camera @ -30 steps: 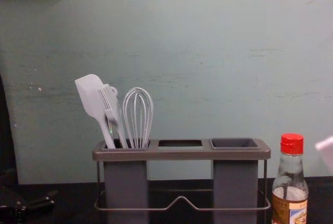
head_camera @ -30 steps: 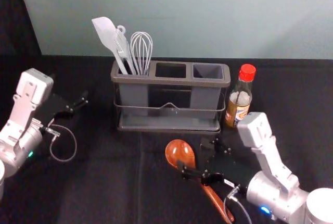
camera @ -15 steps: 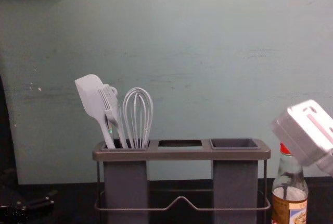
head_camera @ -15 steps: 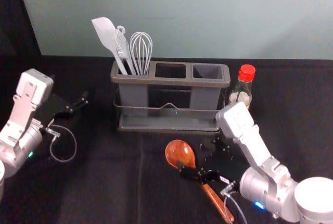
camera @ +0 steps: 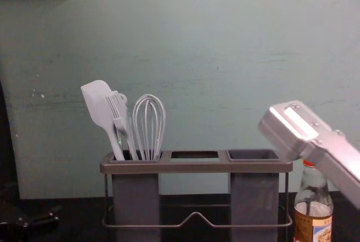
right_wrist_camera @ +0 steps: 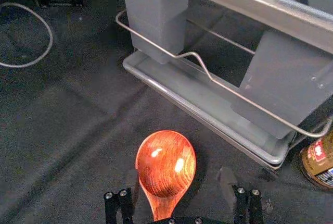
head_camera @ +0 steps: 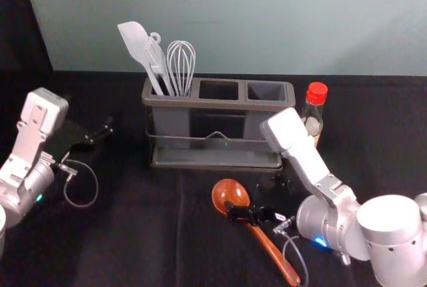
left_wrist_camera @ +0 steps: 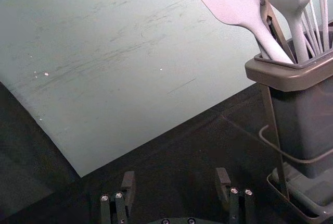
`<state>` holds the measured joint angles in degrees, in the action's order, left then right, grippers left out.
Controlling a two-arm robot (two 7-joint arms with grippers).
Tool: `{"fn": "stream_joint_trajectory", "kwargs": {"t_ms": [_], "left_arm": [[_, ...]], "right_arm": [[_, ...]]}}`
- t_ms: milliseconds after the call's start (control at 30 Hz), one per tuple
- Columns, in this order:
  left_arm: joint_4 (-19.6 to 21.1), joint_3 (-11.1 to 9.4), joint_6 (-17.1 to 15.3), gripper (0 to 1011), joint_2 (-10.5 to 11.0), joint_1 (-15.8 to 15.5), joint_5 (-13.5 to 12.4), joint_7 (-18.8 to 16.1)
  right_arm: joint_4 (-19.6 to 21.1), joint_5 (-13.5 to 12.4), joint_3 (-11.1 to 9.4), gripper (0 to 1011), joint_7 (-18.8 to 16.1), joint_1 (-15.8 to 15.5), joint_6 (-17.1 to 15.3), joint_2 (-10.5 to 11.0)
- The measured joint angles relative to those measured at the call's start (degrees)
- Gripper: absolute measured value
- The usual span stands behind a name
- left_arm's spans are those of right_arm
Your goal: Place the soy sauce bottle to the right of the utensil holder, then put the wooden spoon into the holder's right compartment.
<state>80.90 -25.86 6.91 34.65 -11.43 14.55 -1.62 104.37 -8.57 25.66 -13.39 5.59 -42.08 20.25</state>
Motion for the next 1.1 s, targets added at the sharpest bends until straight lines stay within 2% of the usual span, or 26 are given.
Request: {"fn": "stream_joint_trajectory", "kwargs": {"t_ms": [100, 433, 800, 1100], "left_arm": [[0.00, 0.00, 0.00, 1005, 0.00, 0.00, 0.00, 0.00], [0.00, 0.00, 0.00, 1005, 0.00, 0.00, 0.00, 0.00], [0.00, 0.00, 0.00, 1005, 0.00, 0.00, 0.00, 0.00], [0.00, 0.00, 0.00, 1005, 0.00, 0.00, 0.00, 0.00]], "right_arm": [[-1.24, 1.08, 0.87, 1004, -0.05, 1.51, -1.50, -0.85], [-5.05, 2.79, 2.11, 1004, -1.07, 4.23, -2.66, -3.59], [-7.96, 4.14, 2.46, 1004, -2.09, 5.13, -2.83, -5.58], [-9.06, 5.03, 2.17, 1004, -2.89, 5.34, -2.61, -6.40]]}}
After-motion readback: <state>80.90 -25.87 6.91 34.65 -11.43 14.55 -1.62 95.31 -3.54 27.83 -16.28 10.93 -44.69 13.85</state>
